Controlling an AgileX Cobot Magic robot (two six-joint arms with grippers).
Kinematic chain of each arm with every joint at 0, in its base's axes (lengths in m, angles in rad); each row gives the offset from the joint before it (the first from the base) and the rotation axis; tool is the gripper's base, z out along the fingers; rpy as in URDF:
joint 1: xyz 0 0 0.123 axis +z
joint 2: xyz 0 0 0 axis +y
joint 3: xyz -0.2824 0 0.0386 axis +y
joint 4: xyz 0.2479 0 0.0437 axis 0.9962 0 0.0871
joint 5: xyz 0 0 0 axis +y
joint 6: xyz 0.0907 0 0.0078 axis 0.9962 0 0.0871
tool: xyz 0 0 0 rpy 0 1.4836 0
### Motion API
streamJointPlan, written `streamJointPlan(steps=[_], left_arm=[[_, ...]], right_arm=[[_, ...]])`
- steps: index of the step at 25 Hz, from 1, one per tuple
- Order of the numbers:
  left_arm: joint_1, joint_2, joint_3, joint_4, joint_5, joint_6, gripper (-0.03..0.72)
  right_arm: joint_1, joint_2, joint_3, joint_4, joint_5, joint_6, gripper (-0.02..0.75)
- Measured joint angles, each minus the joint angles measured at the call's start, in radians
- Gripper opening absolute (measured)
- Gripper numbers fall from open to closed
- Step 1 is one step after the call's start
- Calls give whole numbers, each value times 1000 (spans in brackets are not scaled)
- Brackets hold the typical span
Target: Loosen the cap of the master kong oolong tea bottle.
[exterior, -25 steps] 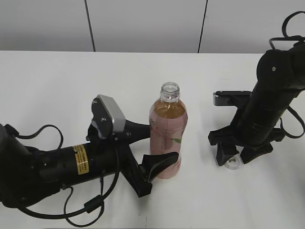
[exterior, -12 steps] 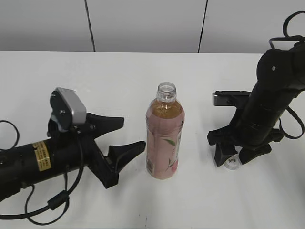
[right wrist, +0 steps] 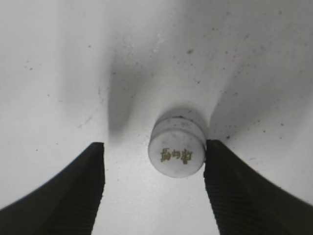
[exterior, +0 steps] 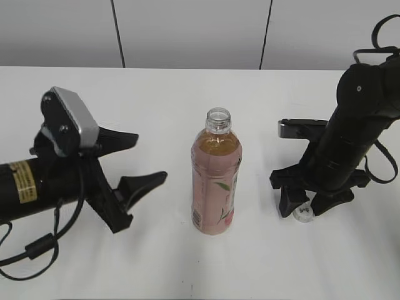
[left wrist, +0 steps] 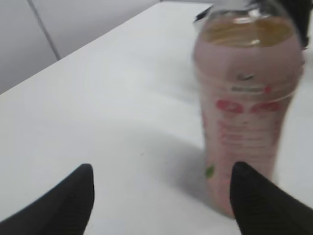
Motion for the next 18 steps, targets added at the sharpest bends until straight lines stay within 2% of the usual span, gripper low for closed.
streamJointPlan(steps=[4, 6, 9, 12, 15, 18], left_arm=[[26, -111, -3, -213, 224, 7, 505], [66, -150, -17, -260, 351, 4, 490], [141, -194, -58, -284, 512, -92, 476], [219, -240, -73, -290, 568, -231, 472], [255, -300, -76, -291, 626, -320, 472], [260, -365, -79, -291, 760, -350, 470]], right_arm=[[0, 0, 0, 3, 0, 0, 482], [0, 0, 0, 4, 0, -1, 482], [0, 0, 0, 5, 5, -9, 482], [0, -1, 0, 5, 13, -12, 482], [0, -25, 0, 5, 42, -16, 482], [0, -75, 0, -8, 92, -16, 482]])
